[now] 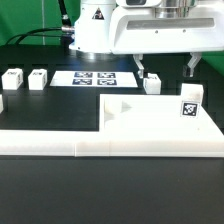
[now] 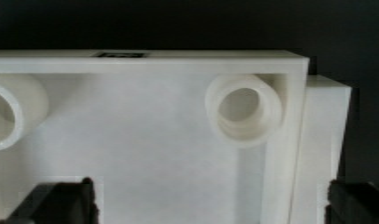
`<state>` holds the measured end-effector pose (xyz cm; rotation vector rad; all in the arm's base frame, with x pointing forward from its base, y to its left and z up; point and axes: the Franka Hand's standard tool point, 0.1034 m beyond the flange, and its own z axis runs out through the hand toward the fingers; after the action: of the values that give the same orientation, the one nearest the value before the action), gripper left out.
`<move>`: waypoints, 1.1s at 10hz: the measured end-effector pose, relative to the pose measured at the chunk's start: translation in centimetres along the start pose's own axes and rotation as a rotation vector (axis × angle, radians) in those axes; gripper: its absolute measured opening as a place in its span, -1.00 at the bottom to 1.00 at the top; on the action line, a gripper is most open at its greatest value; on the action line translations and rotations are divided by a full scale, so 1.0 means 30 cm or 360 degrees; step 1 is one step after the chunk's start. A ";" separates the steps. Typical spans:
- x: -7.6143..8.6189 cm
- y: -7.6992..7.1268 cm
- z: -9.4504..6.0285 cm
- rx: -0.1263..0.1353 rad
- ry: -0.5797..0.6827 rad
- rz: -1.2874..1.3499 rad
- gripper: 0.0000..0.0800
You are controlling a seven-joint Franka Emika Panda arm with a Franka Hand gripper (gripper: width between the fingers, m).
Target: Assemble square table
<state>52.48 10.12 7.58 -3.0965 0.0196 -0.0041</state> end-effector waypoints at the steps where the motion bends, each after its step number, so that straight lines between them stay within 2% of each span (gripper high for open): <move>1: -0.016 -0.001 0.013 0.0007 -0.0009 0.0022 0.62; 4: -0.196 0.018 0.112 -0.0005 -0.0143 0.0051 0.62; 5: -0.253 0.003 0.140 -0.0017 -0.0157 0.0055 0.62; 6: -0.286 -0.033 0.154 -0.0050 -0.0187 0.0089 0.62; 8: -0.296 -0.027 0.153 -0.0052 -0.0263 0.0078 0.62; 9: -0.317 -0.023 0.148 -0.0058 -0.0460 0.0098 0.62; 10: -0.298 -0.023 0.148 -0.0047 -0.0517 0.0118 0.62; 11: -0.340 -0.027 0.138 0.0008 -0.0711 0.0182 0.62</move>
Offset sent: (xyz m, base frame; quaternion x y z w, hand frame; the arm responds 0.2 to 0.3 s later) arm -0.0673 0.0005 -0.0279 0.0464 -0.0589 0.0084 0.9971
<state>42.29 11.25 3.46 -3.0079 0.1783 0.6843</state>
